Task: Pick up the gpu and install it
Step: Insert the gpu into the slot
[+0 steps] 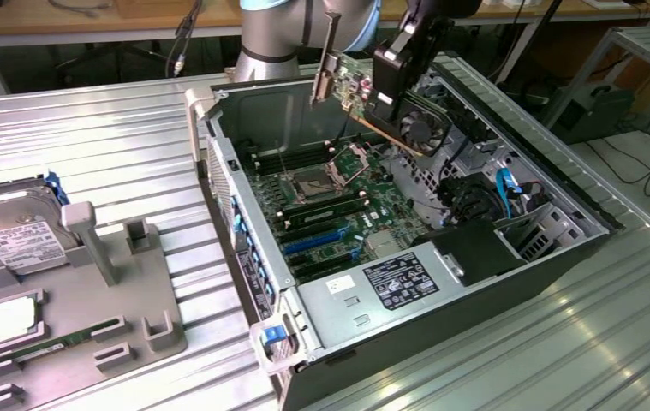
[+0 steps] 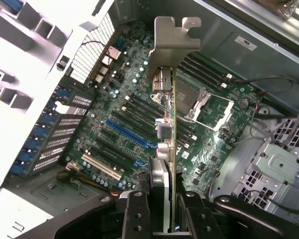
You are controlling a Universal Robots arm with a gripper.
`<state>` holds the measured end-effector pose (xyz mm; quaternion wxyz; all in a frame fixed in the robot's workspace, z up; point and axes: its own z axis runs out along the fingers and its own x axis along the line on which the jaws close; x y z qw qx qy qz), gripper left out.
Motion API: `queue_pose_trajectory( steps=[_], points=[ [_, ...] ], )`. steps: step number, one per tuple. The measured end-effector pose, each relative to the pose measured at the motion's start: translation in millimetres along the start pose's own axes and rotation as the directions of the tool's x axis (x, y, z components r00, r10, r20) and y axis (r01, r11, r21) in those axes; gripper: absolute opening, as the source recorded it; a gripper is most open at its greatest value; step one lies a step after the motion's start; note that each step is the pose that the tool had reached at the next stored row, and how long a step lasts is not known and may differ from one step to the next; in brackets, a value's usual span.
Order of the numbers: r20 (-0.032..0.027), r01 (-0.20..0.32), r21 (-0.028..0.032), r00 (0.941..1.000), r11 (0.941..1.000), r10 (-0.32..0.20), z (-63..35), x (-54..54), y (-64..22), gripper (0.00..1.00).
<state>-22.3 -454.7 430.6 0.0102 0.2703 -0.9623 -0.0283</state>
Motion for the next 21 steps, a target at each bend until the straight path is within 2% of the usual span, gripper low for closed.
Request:
queue_pose_trajectory(
  steps=[5, 10, 14, 15, 21],
  points=[
    [-0.0019, 0.050, 0.0007, 0.9988, 0.9988, -0.050, 0.2, 0.0, 0.0, 0.28],
    [0.0065, 0.073, 0.0059, 0.9973, 0.9973, -0.073, 1.0, -0.1, -0.1, 0.28],
    [0.0120, 0.092, 0.0007, 0.9957, 0.9958, -0.092, 1.9, 0.0, -0.1, 0.28],
    [0.0139, 0.104, -0.0022, 0.9944, 0.9945, -0.104, 2.3, -0.1, -0.1, 0.28],
    [0.0106, 0.209, -0.0004, 0.9779, 0.9779, -0.209, 4.2, -0.1, -0.3, 0.28]
  ],
)
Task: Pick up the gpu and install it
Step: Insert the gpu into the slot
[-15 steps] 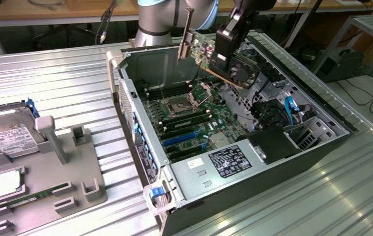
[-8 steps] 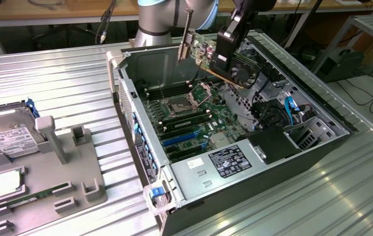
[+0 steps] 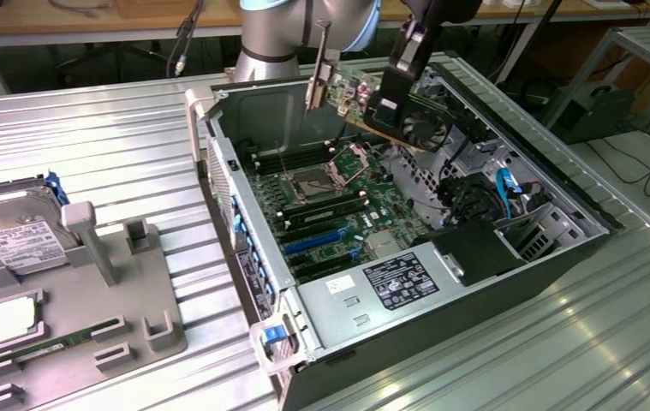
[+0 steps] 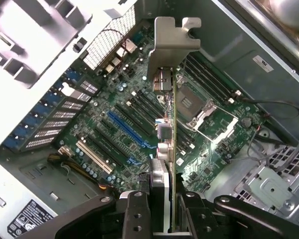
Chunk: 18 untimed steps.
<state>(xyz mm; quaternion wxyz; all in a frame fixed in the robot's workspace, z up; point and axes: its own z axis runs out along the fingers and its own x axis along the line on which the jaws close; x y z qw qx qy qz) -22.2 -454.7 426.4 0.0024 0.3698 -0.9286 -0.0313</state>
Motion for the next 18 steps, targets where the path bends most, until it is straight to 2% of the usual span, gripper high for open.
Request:
queue_pose_trajectory(
  steps=[4, 7, 9, 13, 18],
  points=[
    [0.0002, 0.064, 0.0028, 0.9980, 0.9980, -0.064, 0.9, 0.0, -0.1, 0.28],
    [0.0008, 0.119, 0.0059, 0.9929, 0.9929, -0.119, 1.6, 0.0, -0.1, 0.28],
    [0.0013, 0.172, 0.0090, 0.9851, 0.9851, -0.172, 2.4, 0.1, -0.1, 0.28],
    [0.0016, 0.228, 0.0122, 0.9736, 0.9735, -0.228, 3.2, 0.0, -0.2, 0.28],
    [0.0017, 0.297, 0.0161, 0.9548, 0.9547, -0.297, 4.1, 0.1, -0.2, 0.28]
  ],
)
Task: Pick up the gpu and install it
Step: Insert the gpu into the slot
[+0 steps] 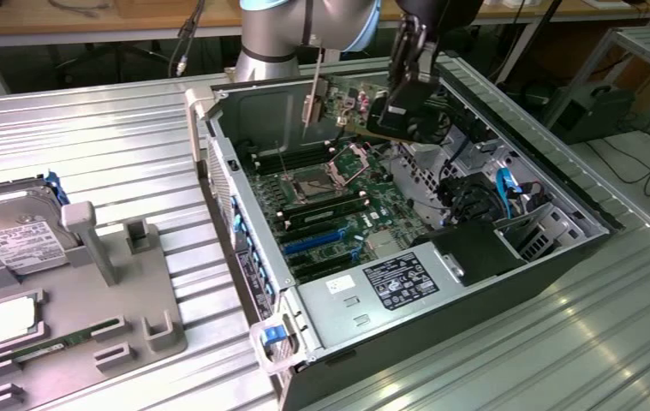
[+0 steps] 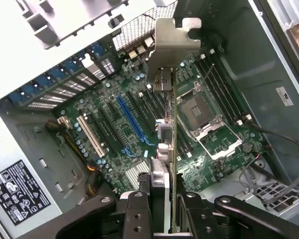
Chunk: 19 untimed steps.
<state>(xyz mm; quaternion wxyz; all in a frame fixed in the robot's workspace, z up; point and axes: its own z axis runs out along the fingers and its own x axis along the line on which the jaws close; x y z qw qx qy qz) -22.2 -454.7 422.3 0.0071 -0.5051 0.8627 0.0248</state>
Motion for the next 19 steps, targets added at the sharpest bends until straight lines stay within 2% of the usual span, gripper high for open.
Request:
queue_pose_trajectory(
  steps=[3, 10, 16, 18, 19],
  points=[
    [0.0006, 0.053, 0.0025, 0.9986, 0.9986, -0.053, 0.7, 0.0, 0.0, 0.28],
    [0.0022, 0.148, 0.0092, 0.9890, 0.9890, -0.148, 1.9, 0.0, -0.1, 0.28],
    [0.0008, 0.204, 0.0073, 0.9790, 0.9790, -0.204, 2.6, 0.1, -0.1, 0.28],
    [-0.0002, 0.240, 0.0056, 0.9708, 0.9708, -0.240, 2.9, 0.1, -0.1, 0.28],
    [-0.0009, 0.267, 0.0044, 0.9637, 0.9637, -0.267, 3.1, 0.1, -0.1, 0.28]
  ],
)
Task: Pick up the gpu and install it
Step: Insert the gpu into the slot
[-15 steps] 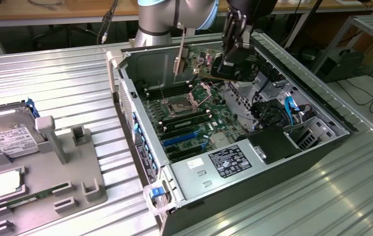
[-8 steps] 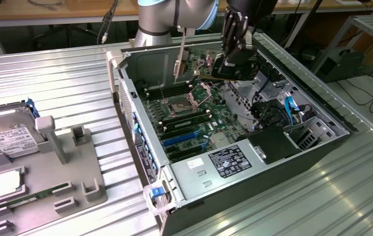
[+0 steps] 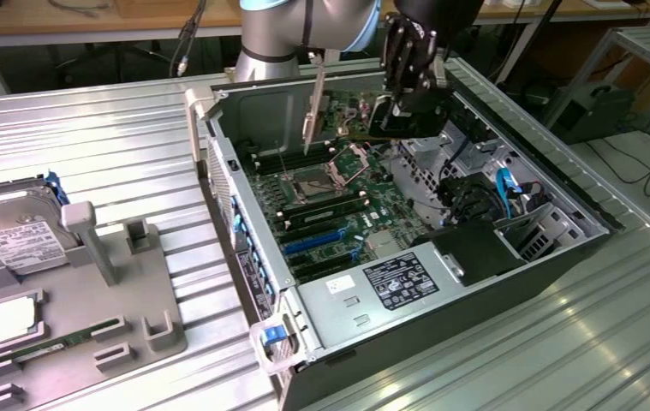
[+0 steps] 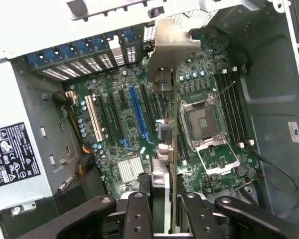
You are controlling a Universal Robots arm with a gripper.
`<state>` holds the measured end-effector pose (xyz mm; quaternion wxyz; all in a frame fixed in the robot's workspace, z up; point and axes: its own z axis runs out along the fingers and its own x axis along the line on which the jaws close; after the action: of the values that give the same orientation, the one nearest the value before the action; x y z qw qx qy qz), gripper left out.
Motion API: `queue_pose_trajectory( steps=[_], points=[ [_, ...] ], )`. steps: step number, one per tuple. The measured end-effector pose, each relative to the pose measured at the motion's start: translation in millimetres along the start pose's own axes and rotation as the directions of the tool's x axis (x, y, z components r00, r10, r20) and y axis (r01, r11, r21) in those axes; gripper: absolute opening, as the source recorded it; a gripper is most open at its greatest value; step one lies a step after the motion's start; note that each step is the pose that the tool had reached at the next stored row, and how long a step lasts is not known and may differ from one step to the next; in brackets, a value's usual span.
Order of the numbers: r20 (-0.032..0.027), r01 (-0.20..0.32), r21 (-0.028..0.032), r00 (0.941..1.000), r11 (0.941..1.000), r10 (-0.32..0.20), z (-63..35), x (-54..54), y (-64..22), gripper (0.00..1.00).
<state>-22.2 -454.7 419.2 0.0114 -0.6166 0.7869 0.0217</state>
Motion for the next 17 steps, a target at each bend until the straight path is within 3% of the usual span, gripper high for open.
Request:
queue_pose_trajectory(
  steps=[2, 6, 7, 9, 10, 11, 13, 14, 15, 16, 17],
  points=[
    [-0.0011, 0.059, -0.0027, 0.9982, 0.9982, -0.059, 0.4, 0.0, 0.0, 0.28],
    [-0.0017, 0.118, -0.0029, 0.9930, 0.9930, -0.118, 1.5, 0.1, -0.1, 0.28],
    [-0.0019, 0.189, 0.0013, 0.9820, 0.9820, -0.189, 6.2, 0.3, -0.1, 0.28],
    [-0.0023, 0.193, 0.0009, 0.9812, 0.9813, -0.193, 30.6, 1.8, 2.8, 0.28],
    [-0.0065, 0.214, -0.0014, 0.9769, 0.9769, -0.214, 40.3, 2.4, 3.6, 0.28],
    [-0.0020, 0.242, -0.0030, 0.9702, 0.9702, -0.242, 54.9, 5.1, 11.9, 0.28],
    [-0.0021, 0.272, -0.0044, 0.9623, 0.9623, -0.272, 61.8, 6.0, 14.7, 0.28],
    [-0.0024, 0.285, 0.0015, 0.9586, 0.9586, -0.285, 69.4, 4.3, 17.6, 0.28],
    [-0.0021, 0.237, 0.0039, 0.9716, 0.9716, -0.237, 78.4, 5.1, 19.2, 0.28],
    [-0.0020, 0.236, 0.0039, 0.9717, 0.9717, -0.236, 82.6, 7.8, 28.5, 0.28],
    [-0.0021, 0.236, 0.0039, 0.9718, 0.9718, -0.236, 90.4, 13.5, 32.0, 0.28]
  ],
)
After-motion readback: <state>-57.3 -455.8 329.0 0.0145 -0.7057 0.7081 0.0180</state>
